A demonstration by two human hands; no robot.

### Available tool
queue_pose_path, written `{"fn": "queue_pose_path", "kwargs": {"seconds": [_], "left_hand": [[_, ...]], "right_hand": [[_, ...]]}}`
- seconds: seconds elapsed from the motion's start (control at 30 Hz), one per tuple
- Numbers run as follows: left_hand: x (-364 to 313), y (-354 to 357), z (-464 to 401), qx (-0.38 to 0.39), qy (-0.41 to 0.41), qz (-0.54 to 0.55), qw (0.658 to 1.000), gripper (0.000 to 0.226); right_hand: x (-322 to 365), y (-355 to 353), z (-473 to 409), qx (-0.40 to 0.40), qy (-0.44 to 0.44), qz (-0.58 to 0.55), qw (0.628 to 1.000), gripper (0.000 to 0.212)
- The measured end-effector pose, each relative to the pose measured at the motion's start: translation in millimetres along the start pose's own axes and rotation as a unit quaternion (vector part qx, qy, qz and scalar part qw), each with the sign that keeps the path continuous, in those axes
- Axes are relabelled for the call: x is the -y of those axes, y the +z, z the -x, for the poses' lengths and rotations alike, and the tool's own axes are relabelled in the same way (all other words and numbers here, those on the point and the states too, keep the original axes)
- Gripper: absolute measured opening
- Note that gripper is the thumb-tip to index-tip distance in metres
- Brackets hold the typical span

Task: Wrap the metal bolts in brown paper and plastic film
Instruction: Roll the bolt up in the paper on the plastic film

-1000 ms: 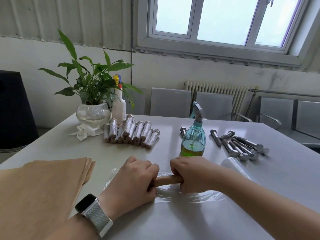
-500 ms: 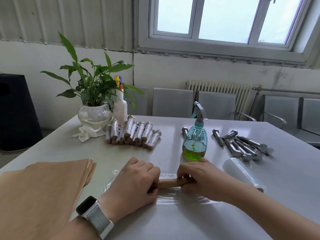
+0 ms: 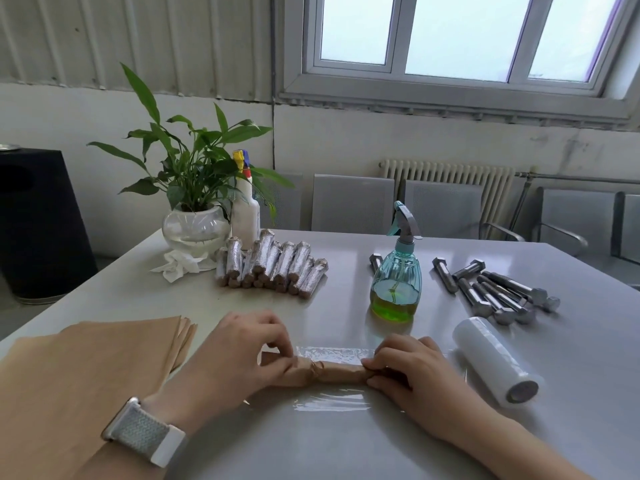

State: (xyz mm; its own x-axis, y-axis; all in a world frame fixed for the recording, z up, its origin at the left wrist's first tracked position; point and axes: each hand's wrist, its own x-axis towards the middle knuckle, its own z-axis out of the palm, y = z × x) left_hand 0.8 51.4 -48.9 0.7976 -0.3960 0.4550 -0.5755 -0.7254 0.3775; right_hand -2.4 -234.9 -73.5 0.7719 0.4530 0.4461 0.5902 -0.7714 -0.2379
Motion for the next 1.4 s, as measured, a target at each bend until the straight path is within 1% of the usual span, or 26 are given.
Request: {"fn": "queue_pose_path", "kwargs": {"seconds": [0.1, 0.17, 0.2, 0.33, 0.43, 0.47, 0.53, 0.63, 0.77, 0.87, 0.9, 0.97, 1.0, 1.07, 1.1, 1.23, 1.33, 1.4], "left_hand": [[3.8, 5.9, -0.3, 0.046, -0.013, -0.063, 0.997, 0.006], [5.5, 8.4, -1.4, 0.058, -0.007, -0.079, 0.995, 0.002], [6.2, 8.9, -1.4, 0.059, -0.008, -0.076, 0.995, 0.003], [9.1, 8.0, 1.3, 0.082, -0.013, -0.043, 0.996, 0.014], [9.5, 1.9, 3.2, 0.103, -0.027, 0.031, 0.994, 0.027], [9.9, -0.2, 3.9, 0.112, -0.034, 0.051, 0.992, 0.027], [12.1, -2.6, 4.6, 0.124, -0.039, 0.070, 0.989, 0.017], [12.9, -3.2, 3.8, 0.128, -0.057, 0.082, 0.987, 0.001], [10.3, 0.1, 0.9, 0.109, -0.085, 0.080, 0.987, 0.018], [9.1, 0.8, 2.3, 0.098, -0.095, 0.064, 0.989, 0.022], [8.7, 0.7, 3.2, 0.095, -0.099, 0.072, 0.988, 0.023], [7.9, 0.5, 5.2, 0.089, -0.105, 0.086, 0.987, 0.033], [7.2, 0.8, 5.5, 0.086, -0.105, 0.079, 0.988, 0.032], [5.8, 1.9, 5.0, 0.075, -0.104, 0.059, 0.990, 0.023], [5.3, 2.4, 4.5, 0.067, -0.101, 0.053, 0.991, 0.022], [-0.8, 5.2, 4.7, 0.047, -0.074, 0.016, 0.996, 0.029], [-5.0, 8.1, 6.7, 0.065, -0.072, -0.043, 0.994, 0.027], [-6.0, 6.9, 6.4, 0.078, -0.101, -0.043, 0.991, 0.022]], "right_hand": [[0.8, 0.2, -0.1, -0.002, 0.005, -0.009, 1.000, 0.013], [0.9, 0.8, -0.2, 0.000, 0.008, -0.017, 1.000, 0.014], [0.8, 0.8, -0.2, 0.002, 0.010, -0.022, 1.000, 0.014], [-0.8, 0.6, -0.7, 0.016, 0.016, -0.034, 0.999, 0.010], [-0.9, 0.5, -1.4, 0.021, 0.022, -0.039, 0.999, 0.011], [-1.0, 0.5, -1.5, 0.021, 0.023, -0.041, 0.999, 0.011], [-1.2, 0.2, -1.5, 0.023, 0.025, -0.044, 0.998, 0.012], [-1.3, -0.1, -0.8, 0.026, 0.029, -0.049, 0.998, 0.012], [-1.8, 0.5, -1.7, 0.024, 0.034, -0.054, 0.998, 0.011], [-1.4, -0.3, -1.5, 0.027, 0.035, -0.055, 0.997, 0.009], [-1.0, -0.6, -1.1, 0.027, 0.035, -0.056, 0.997, 0.009], [0.2, -1.3, -1.3, 0.026, 0.035, -0.056, 0.997, 0.008], [0.5, -1.4, -1.6, 0.025, 0.036, -0.056, 0.997, 0.008], [0.9, -1.4, -1.6, 0.025, 0.038, -0.057, 0.997, 0.008], [1.1, -1.4, -1.5, 0.023, 0.039, -0.059, 0.997, 0.008], [1.4, -1.0, -0.7, 0.018, 0.043, -0.065, 0.997, 0.008], [1.3, -0.2, -0.3, 0.019, 0.043, -0.062, 0.997, 0.009], [0.8, -0.1, 0.0, 0.017, 0.043, -0.062, 0.997, 0.009]]}}
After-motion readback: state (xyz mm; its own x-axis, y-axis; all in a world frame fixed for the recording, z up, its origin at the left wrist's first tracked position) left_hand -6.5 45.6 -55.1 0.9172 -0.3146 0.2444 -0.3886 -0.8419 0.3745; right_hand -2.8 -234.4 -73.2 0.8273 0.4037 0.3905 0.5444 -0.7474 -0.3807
